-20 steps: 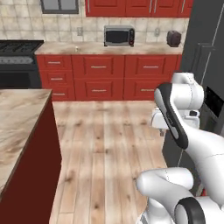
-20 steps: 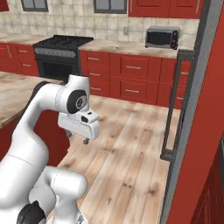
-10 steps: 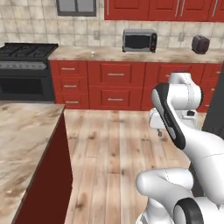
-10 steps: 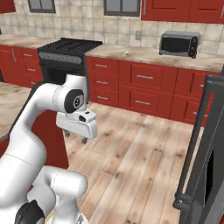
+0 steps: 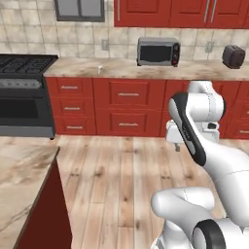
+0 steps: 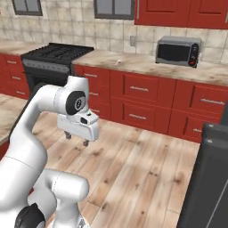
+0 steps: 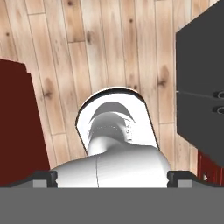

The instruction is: Take the fork and place it on the left side of the plate. Then take the spoon and place it on the right side of the plate. Make sure they're directly next to the plate.

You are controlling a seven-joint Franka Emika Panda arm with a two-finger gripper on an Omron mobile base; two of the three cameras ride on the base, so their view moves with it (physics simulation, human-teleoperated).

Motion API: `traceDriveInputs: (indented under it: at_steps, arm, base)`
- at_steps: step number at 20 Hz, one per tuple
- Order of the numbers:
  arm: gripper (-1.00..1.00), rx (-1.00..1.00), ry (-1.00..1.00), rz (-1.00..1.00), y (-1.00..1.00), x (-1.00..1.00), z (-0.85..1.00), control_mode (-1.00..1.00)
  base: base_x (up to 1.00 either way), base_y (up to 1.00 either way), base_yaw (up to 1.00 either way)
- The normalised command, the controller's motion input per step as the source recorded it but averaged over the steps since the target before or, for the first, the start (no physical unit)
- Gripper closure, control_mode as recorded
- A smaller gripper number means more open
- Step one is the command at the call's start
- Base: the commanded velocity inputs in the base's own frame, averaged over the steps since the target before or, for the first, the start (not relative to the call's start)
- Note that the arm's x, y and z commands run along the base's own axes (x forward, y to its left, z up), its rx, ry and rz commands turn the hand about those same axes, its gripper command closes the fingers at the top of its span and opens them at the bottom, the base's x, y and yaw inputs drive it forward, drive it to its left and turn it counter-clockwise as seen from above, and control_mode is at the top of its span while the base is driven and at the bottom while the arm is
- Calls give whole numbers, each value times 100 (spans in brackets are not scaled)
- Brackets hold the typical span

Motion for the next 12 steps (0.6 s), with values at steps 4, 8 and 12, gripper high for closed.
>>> traceDriveInputs:
  at_steps: [4, 8, 12]
  arm:
    - [-100, 0, 0, 0, 0, 0, 0, 100]
    - [-100, 0, 0, 0, 0, 0, 0, 100]
    - [-100, 0, 0, 0, 0, 0, 0, 100]
  base:
    - [100, 2, 0]
    - [100, 21, 0]
    - [100, 54, 0]
